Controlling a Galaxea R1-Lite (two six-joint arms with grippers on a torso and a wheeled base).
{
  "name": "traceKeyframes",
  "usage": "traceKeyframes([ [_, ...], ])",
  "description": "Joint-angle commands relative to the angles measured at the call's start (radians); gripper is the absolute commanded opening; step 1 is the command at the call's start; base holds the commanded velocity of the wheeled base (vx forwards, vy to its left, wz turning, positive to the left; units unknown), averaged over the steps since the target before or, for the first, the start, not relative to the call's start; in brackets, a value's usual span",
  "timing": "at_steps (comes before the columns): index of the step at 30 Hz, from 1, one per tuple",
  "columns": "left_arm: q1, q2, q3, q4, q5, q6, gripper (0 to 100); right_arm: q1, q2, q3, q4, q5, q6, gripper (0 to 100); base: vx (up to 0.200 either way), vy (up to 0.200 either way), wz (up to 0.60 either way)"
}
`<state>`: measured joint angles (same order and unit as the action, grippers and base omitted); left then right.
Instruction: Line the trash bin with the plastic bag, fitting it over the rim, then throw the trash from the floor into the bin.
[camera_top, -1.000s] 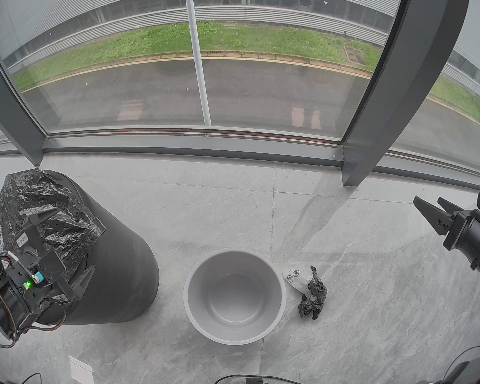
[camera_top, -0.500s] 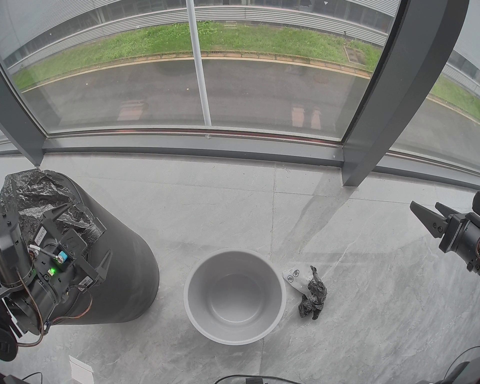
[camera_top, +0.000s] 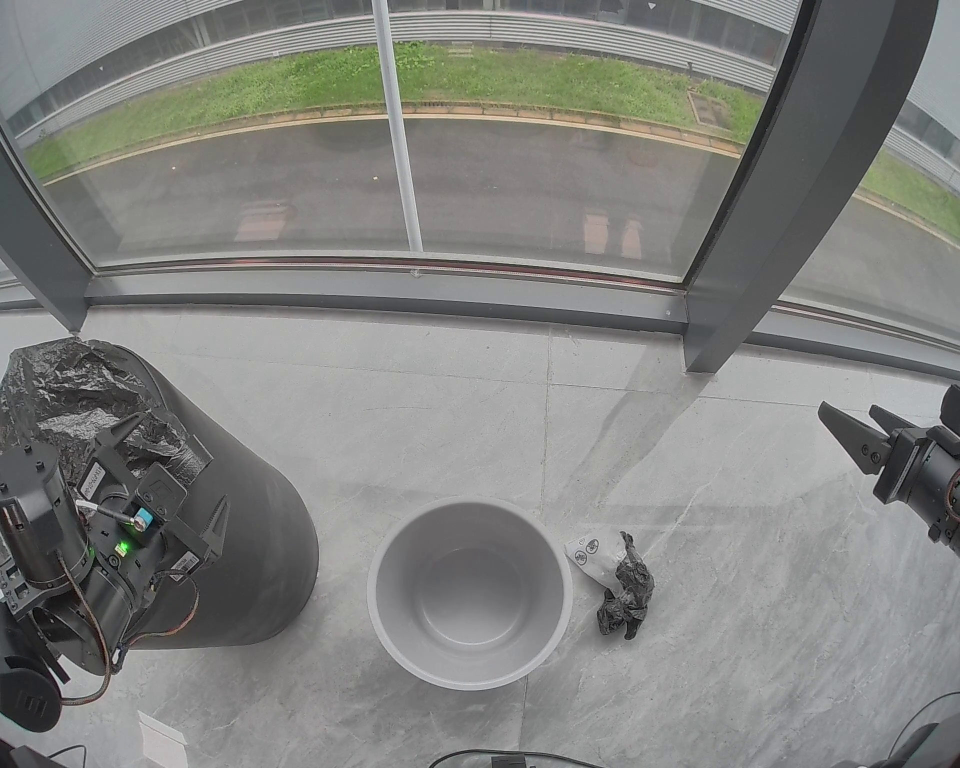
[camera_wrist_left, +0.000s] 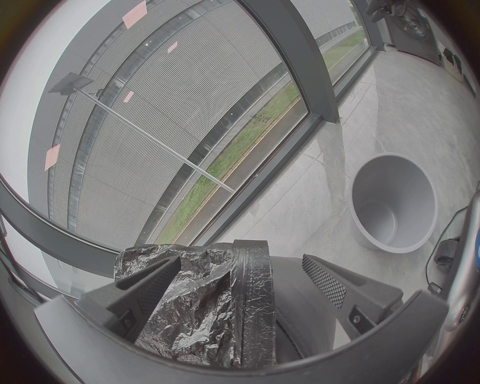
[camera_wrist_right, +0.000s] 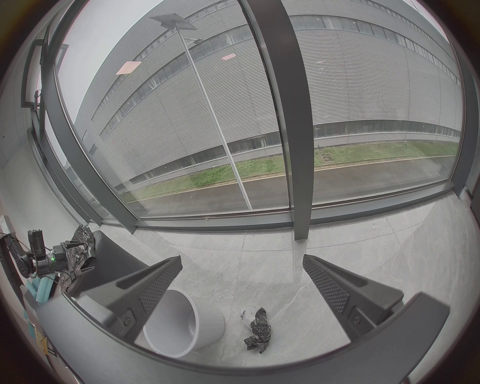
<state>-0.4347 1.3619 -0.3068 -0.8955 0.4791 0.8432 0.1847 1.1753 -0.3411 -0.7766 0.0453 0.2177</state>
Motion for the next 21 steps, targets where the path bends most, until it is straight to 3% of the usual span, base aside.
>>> traceKeyframes([
  [1,0.007,0.003,-0.005,-0.006,-0.001,0.0,100,-0.001,0.003,0.005,-0.004,0.001,0.0,100,0.0,0.0,0.0],
  [6,0.025,-0.006,0.003,-0.008,0.001,-0.003,100,-0.001,0.003,0.004,-0.004,0.001,0.0,100,0.0,0.0,0.0],
  [11,0.036,-0.009,0.009,-0.006,-0.002,-0.084,100,-0.001,0.0,0.004,-0.004,0.001,0.0,100,0.0,0.0,0.0],
  [21,0.039,-0.006,-0.012,-0.006,-0.001,-0.088,100,-0.001,-0.008,0.002,-0.006,0.001,0.0,100,0.0,0.0,0.0],
])
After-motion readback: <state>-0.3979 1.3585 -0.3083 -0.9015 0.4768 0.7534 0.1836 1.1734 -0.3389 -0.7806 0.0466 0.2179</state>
